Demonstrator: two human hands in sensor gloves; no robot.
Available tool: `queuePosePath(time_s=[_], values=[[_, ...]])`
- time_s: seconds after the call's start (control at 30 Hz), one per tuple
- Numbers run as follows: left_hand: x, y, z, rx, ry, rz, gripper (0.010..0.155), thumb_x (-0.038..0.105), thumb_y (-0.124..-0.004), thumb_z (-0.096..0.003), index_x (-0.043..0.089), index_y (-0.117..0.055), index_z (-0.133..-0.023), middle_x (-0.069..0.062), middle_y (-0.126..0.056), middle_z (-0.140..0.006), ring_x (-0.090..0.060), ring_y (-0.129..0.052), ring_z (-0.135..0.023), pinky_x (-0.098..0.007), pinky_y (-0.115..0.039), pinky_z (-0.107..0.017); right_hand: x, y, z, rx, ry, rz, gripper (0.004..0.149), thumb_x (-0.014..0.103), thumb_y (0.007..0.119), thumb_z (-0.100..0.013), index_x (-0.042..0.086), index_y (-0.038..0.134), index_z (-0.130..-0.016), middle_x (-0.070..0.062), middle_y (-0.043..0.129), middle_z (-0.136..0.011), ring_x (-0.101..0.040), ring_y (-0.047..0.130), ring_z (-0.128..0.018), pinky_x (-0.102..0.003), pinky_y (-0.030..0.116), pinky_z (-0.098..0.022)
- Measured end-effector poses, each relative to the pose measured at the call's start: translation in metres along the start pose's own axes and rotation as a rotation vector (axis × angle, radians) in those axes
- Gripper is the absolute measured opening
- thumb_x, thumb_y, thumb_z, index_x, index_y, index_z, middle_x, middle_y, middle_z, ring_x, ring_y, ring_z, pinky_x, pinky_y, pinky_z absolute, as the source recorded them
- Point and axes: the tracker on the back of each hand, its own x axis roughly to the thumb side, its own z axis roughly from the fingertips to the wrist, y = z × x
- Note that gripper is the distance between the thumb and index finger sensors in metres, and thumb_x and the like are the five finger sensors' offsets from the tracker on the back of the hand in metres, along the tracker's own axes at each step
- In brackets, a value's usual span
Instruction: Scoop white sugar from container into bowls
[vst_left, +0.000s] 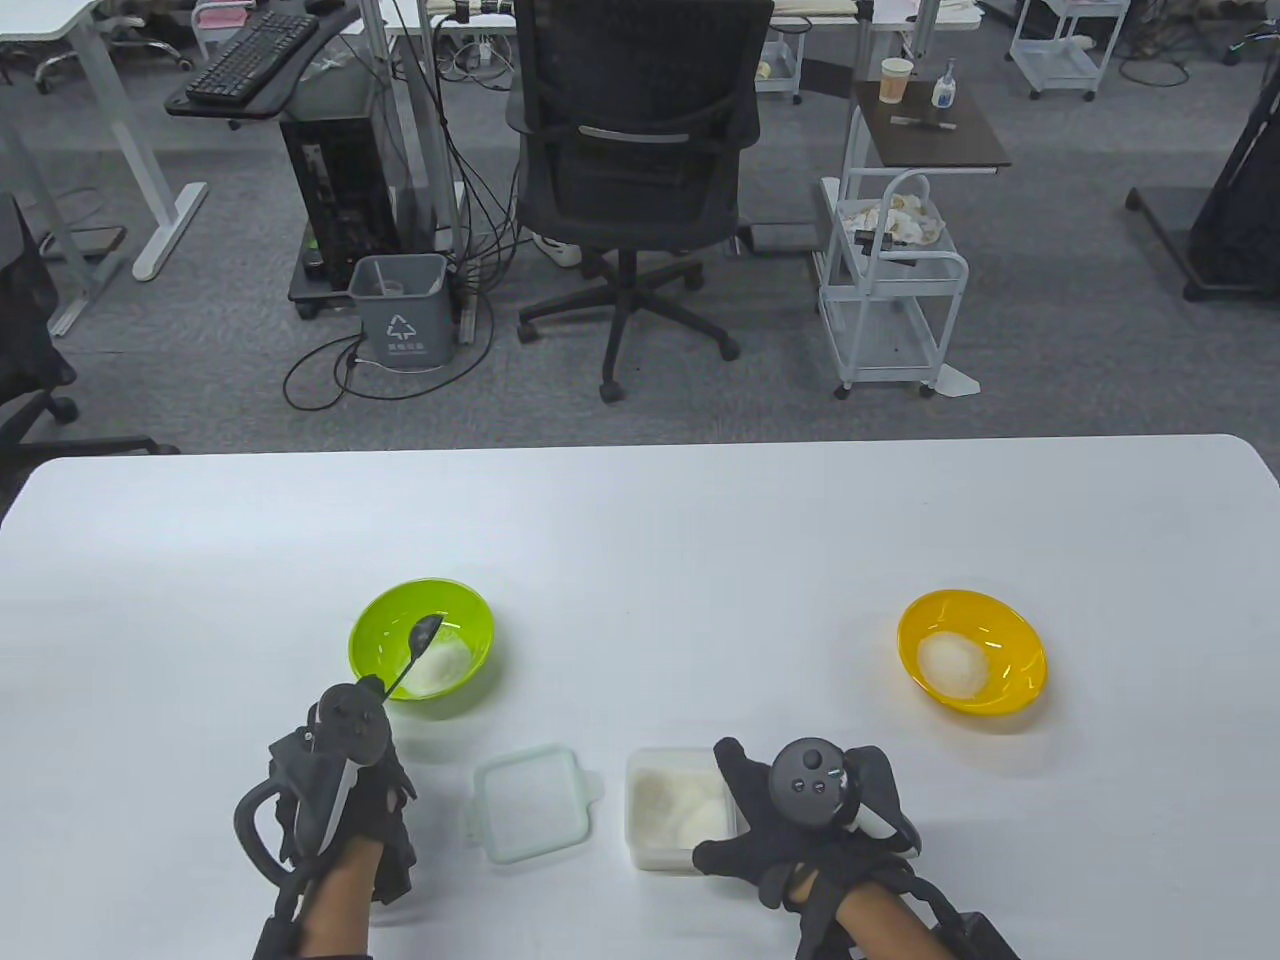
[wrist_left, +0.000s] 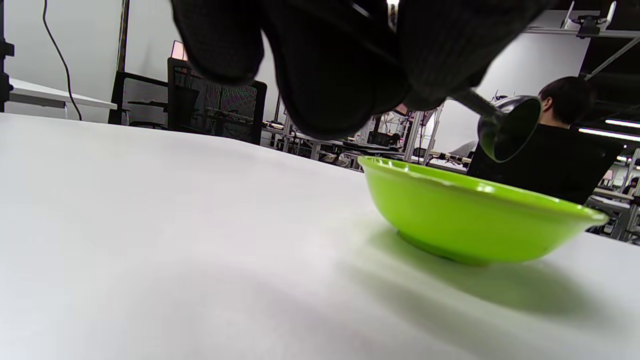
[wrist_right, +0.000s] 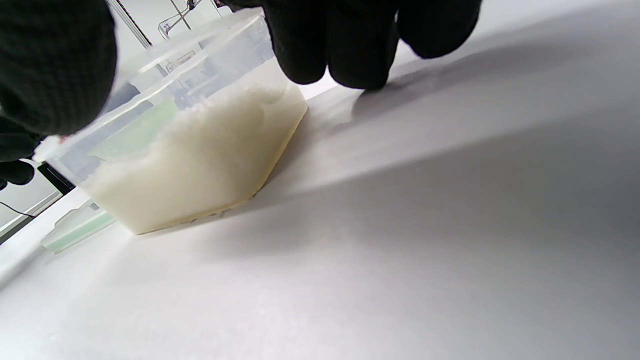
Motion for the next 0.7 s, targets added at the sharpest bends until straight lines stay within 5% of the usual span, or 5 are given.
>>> queuePosePath(time_s=[0.33,0.47,0.7], values=[[-0.054,0.023,-0.021,0.072,0.177,0.123,0.049,0.043,-0.078,-0.0452,0.043,-0.082,-0.094,0.014,-0.089,-0.087,-0.006,-0.102,-0.064,-0.044,-0.077,-0.067,0.000,0.000,0.000,0.001,0.001,0.003,0.097,0.065,0.083,-0.042,0.027,0.026,-0.110,-0.014,0.050,-0.115,-0.039,0.062,-0.102,-0.057,0.053,-0.074],[-0.082,0.012,-0.027,0.049,0.305,0.146,0.051,0.040,-0.077,-0.0458,0.041,-0.079,-0.097,0.013,-0.088,-0.088,-0.007,-0.102,-0.065,-0.045,-0.076,-0.068,0.000,0.000,0.000,0.001,0.002,0.002,0.097,0.065,0.083,-0.042,0.027,0.026,-0.110,-0.015,0.050,-0.115,-0.039,0.062,-0.102,-0.057,0.053,-0.074],[-0.093,-0.008,-0.032,-0.045,0.345,0.023,0.051,0.039,-0.080,-0.0447,0.038,-0.080,-0.096,0.010,-0.091,-0.085,-0.008,-0.103,-0.062,-0.045,-0.077,-0.066,0.000,0.000,0.000,0.001,0.002,0.000,0.097,0.066,0.083,-0.042,0.028,0.026,-0.110,-0.014,0.050,-0.115,-0.039,0.062,-0.102,-0.057,0.053,-0.074]])
